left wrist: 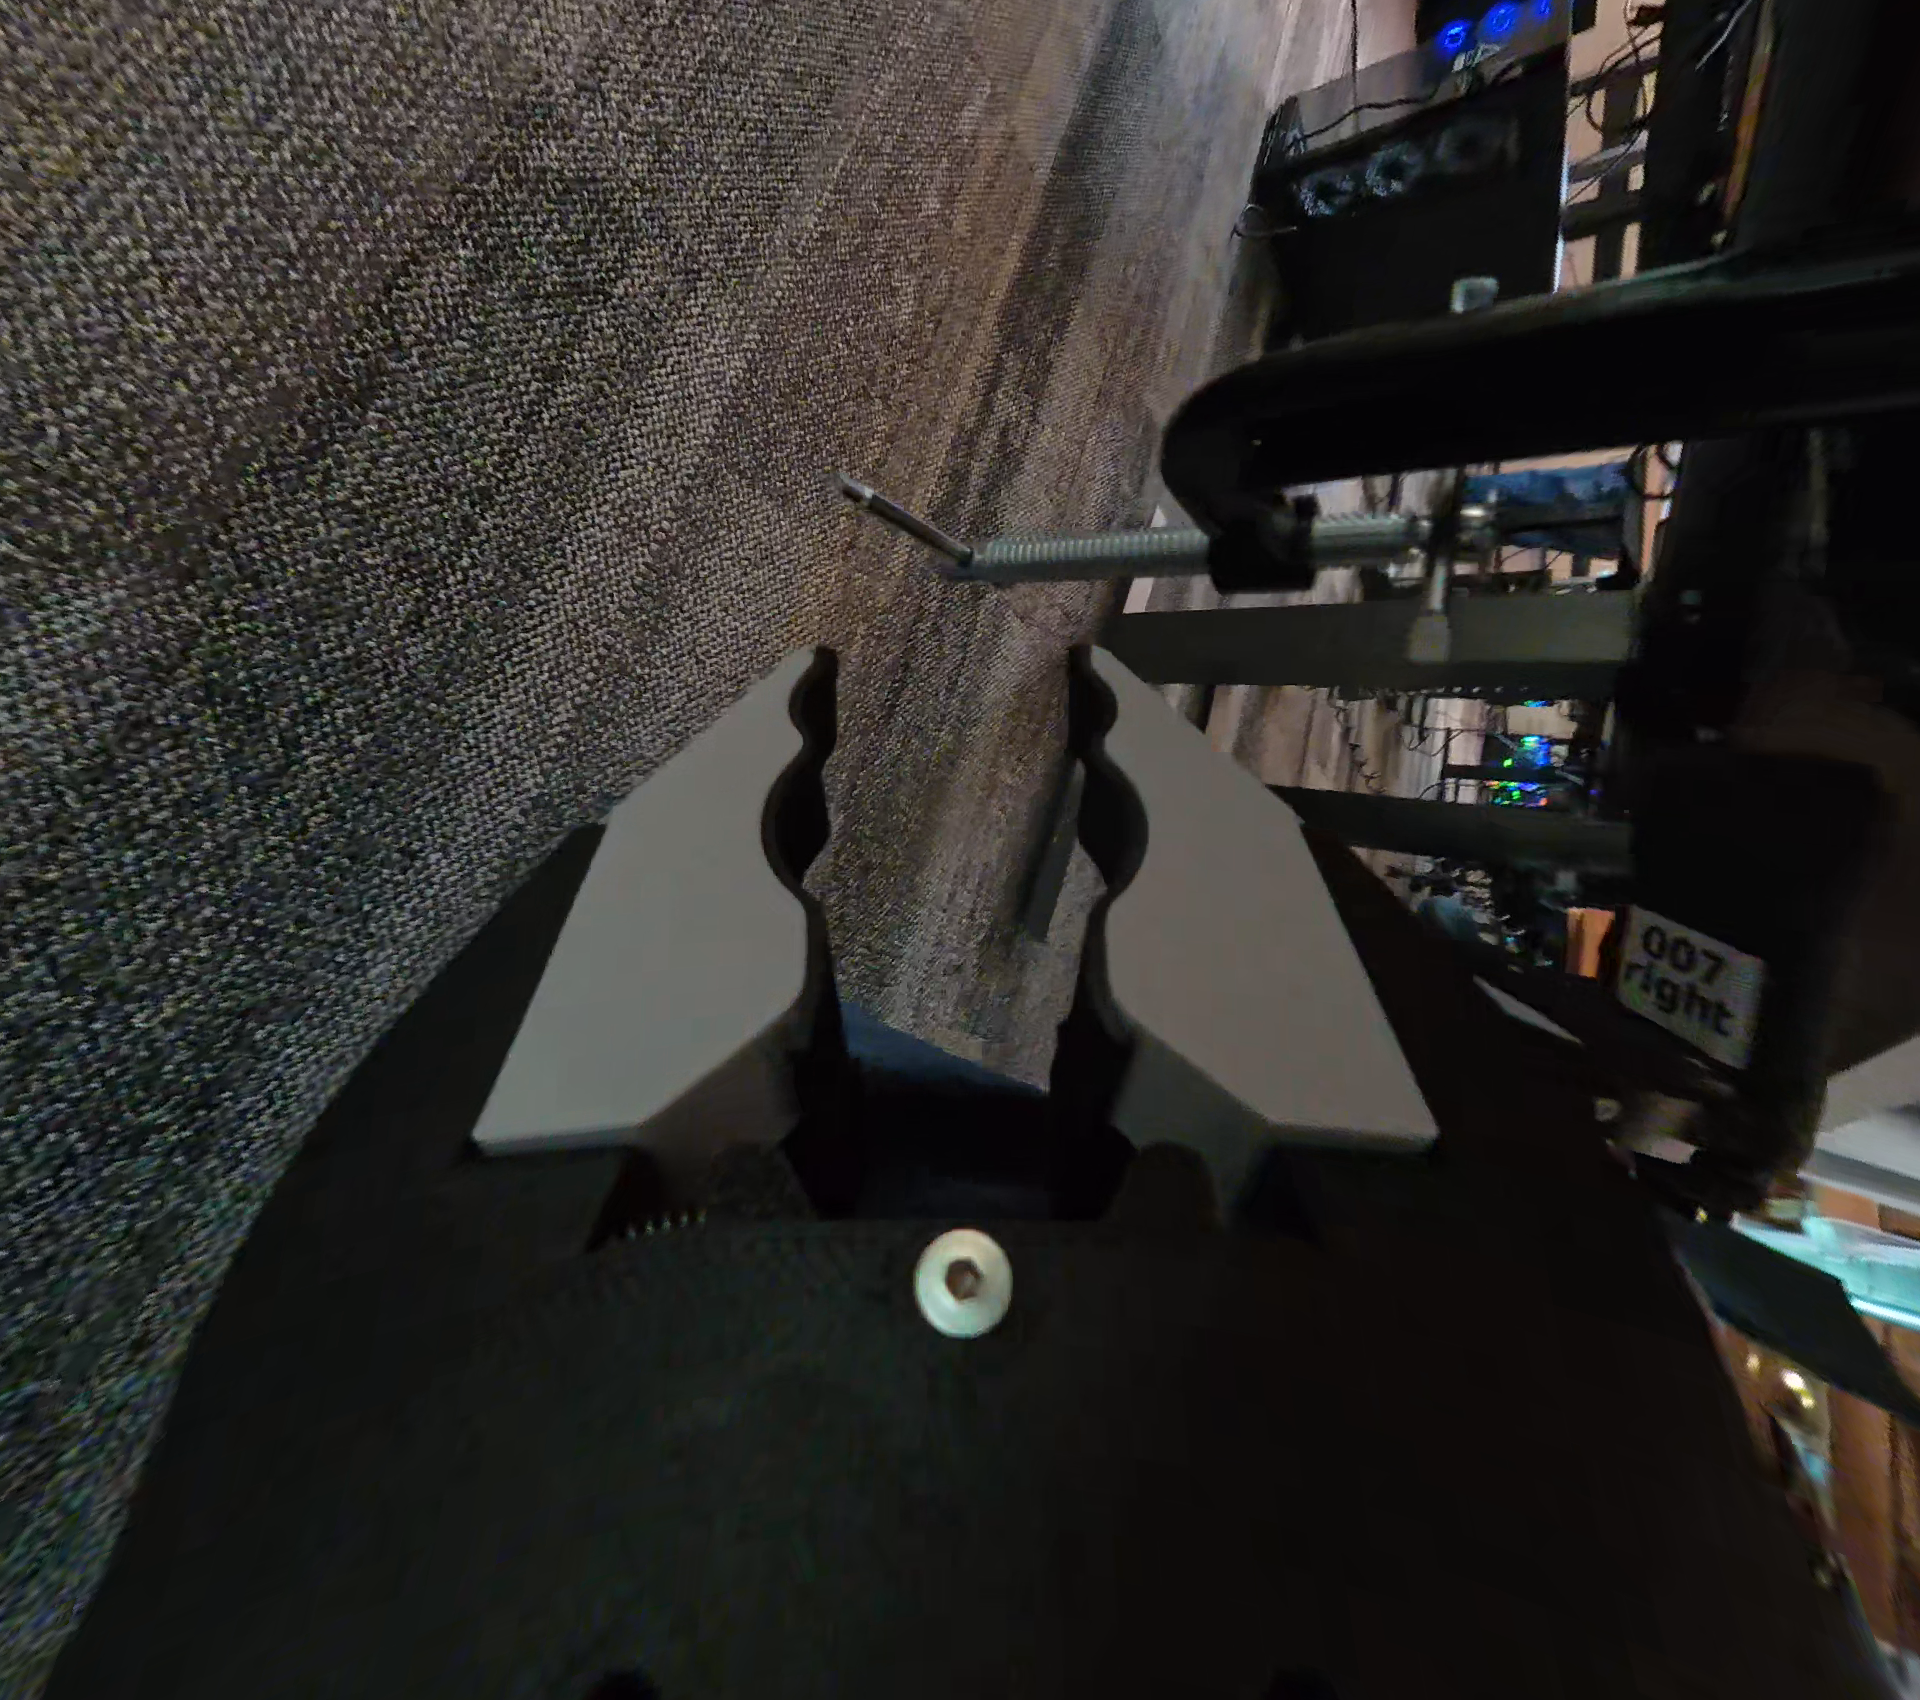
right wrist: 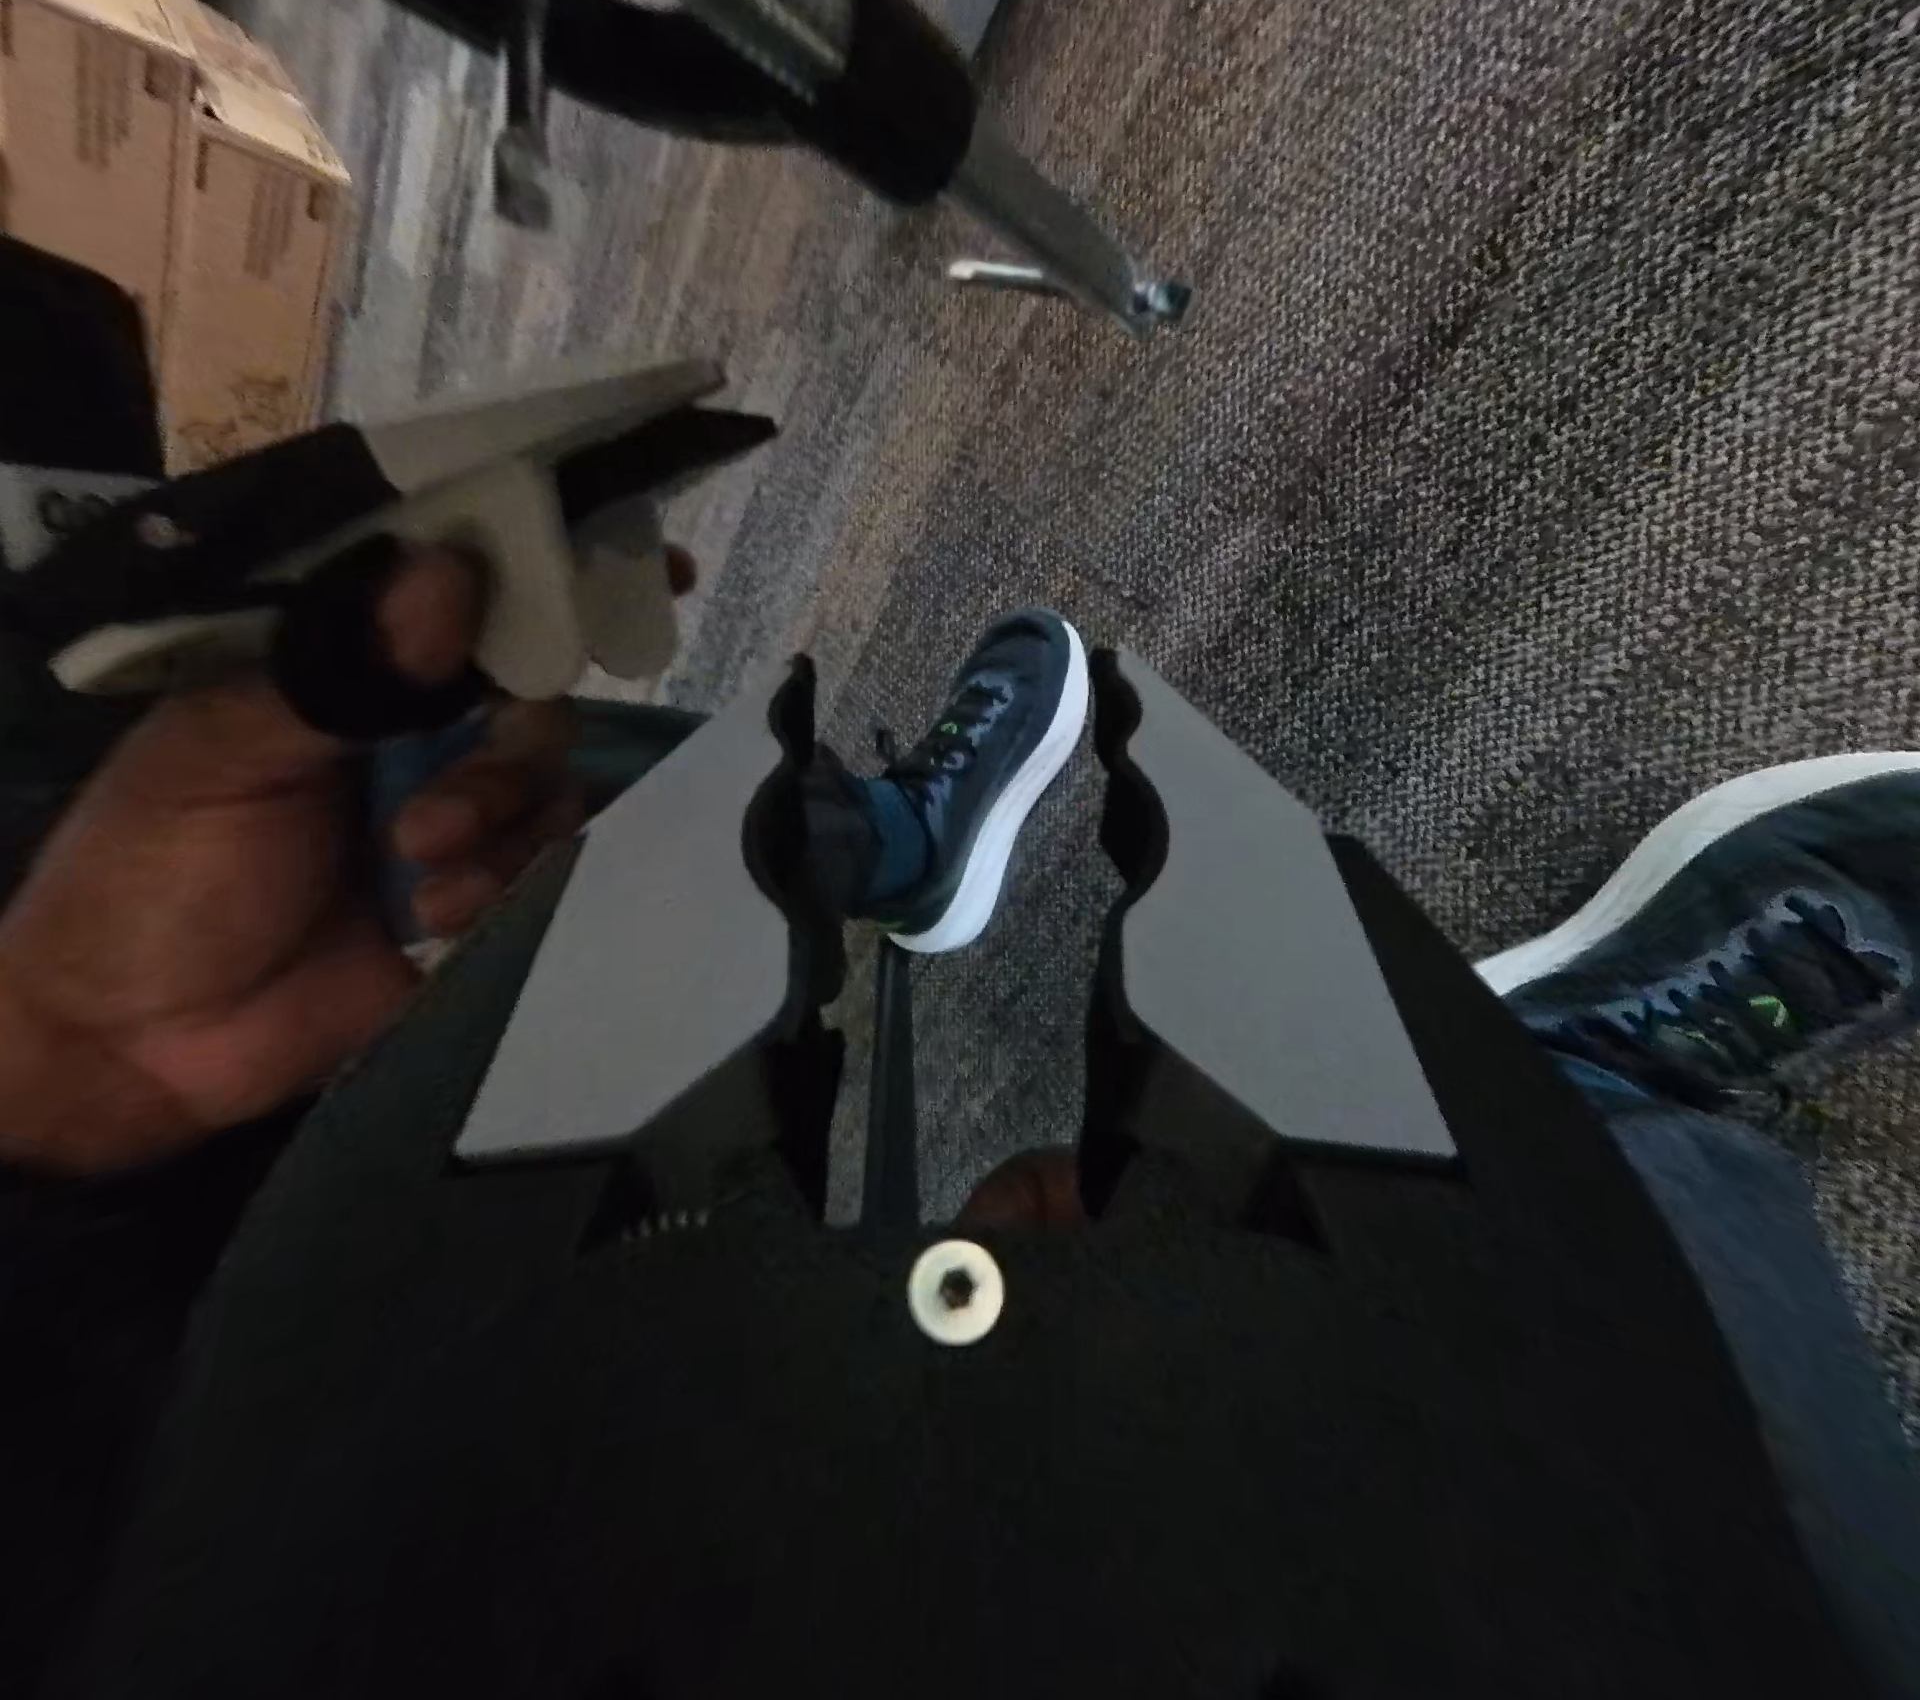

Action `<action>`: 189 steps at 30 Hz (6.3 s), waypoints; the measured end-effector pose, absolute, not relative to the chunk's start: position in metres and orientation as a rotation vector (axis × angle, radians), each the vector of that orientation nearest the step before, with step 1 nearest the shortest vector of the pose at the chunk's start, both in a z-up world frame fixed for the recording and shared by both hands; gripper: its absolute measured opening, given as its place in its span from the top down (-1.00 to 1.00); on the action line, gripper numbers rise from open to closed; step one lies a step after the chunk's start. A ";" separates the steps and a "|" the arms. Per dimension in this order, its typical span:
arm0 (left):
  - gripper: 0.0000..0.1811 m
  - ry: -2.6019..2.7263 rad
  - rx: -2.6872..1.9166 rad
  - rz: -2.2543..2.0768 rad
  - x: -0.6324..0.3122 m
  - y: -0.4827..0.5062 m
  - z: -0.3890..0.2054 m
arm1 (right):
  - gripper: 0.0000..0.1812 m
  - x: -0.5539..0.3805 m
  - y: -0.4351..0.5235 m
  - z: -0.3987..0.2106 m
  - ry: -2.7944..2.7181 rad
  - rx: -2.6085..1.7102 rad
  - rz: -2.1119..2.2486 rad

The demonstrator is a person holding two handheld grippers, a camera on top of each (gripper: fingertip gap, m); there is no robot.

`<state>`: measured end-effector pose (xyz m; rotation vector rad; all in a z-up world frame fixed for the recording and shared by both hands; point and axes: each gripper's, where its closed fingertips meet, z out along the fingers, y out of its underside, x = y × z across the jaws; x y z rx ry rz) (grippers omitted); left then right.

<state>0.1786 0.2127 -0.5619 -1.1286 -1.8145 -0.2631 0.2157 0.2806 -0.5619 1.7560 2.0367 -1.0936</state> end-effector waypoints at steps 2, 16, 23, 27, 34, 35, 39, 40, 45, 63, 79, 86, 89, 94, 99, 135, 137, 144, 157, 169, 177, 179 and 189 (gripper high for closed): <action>0.35 -1.816 -1.110 -0.276 0.177 0.214 -0.566 | 0.40 0.209 0.277 -0.562 2.030 1.792 -1.094; 0.36 -1.821 -0.925 -0.389 0.158 0.210 -0.599 | 0.37 0.160 0.270 -0.561 2.200 1.941 -1.152; 0.36 -1.802 -0.891 -0.423 0.155 0.211 -0.605 | 0.41 0.146 0.266 -0.552 2.372 1.892 -1.237; 0.37 -1.807 -0.887 -0.430 0.156 0.207 -0.607 | 0.41 0.145 0.263 -0.549 2.422 1.848 -1.234; 0.38 -1.860 -0.881 -0.380 0.160 0.187 -0.602 | 0.40 0.151 0.270 -0.543 2.401 1.840 -1.232; 0.38 -1.869 -0.882 -0.368 0.160 0.183 -0.599 | 0.39 0.156 0.274 -0.542 2.374 1.853 -1.228; 0.37 -1.853 -0.939 -0.311 0.162 0.177 -0.577 | 0.40 0.175 0.283 -0.531 2.209 1.924 -1.282; 0.37 -1.836 -0.957 -0.300 0.163 0.177 -0.569 | 0.41 0.180 0.284 -0.528 2.169 1.937 -1.307; 0.37 -1.774 -0.992 -0.276 0.180 0.175 -0.533 | 0.45 0.206 0.278 -0.504 2.068 1.910 -1.463; 0.38 -1.576 -0.934 -0.394 0.230 0.160 -0.446 | 0.47 0.283 0.248 -0.417 1.836 1.720 -1.854; 0.38 -1.605 -0.893 -0.395 0.210 0.168 -0.469 | 0.47 0.270 0.244 -0.451 1.862 1.729 -1.727; 0.37 -1.674 -0.981 -0.236 0.195 0.164 -0.489 | 0.47 0.254 0.255 -0.481 2.056 1.823 -1.566; 0.37 -1.667 -1.038 -0.157 0.188 0.164 -0.490 | 0.46 0.246 0.257 -0.487 2.137 1.838 -1.529; 0.37 -1.644 -1.109 -0.081 0.180 0.170 -0.491 | 0.46 0.235 0.258 -0.490 2.162 1.873 -1.517; 0.37 -1.632 -1.142 -0.077 0.180 0.176 -0.494 | 0.45 0.231 0.259 -0.493 2.151 1.894 -1.507; 0.36 -1.660 -1.174 -0.090 0.190 0.175 -0.499 | 0.41 0.237 0.258 -0.496 2.106 1.891 -1.490; 0.36 -1.661 -1.173 -0.091 0.190 0.175 -0.499 | 0.41 0.238 0.258 -0.496 2.105 1.891 -1.487; 0.39 -1.663 -1.175 -0.093 0.191 0.174 -0.499 | 0.40 0.239 0.258 -0.497 2.106 1.891 -1.479; 0.36 -1.665 -1.179 -0.093 0.191 0.175 -0.499 | 0.38 0.239 0.258 -0.498 2.100 1.888 -1.473; 0.37 -1.648 -1.288 -0.020 0.196 0.174 -0.498 | 0.33 0.238 0.253 -0.483 2.006 1.887 -1.531; 0.27 -1.645 -1.705 0.276 0.219 0.153 -0.505 | 0.19 0.257 0.229 -0.416 1.732 1.880 -1.700; 0.22 -1.635 -1.840 0.372 0.228 0.145 -0.510 | 0.15 0.269 0.216 -0.396 1.684 1.856 -1.726; 0.02 -1.539 -2.084 0.654 0.246 0.130 -0.501 | -0.02 0.322 0.171 -0.364 1.757 1.833 -1.665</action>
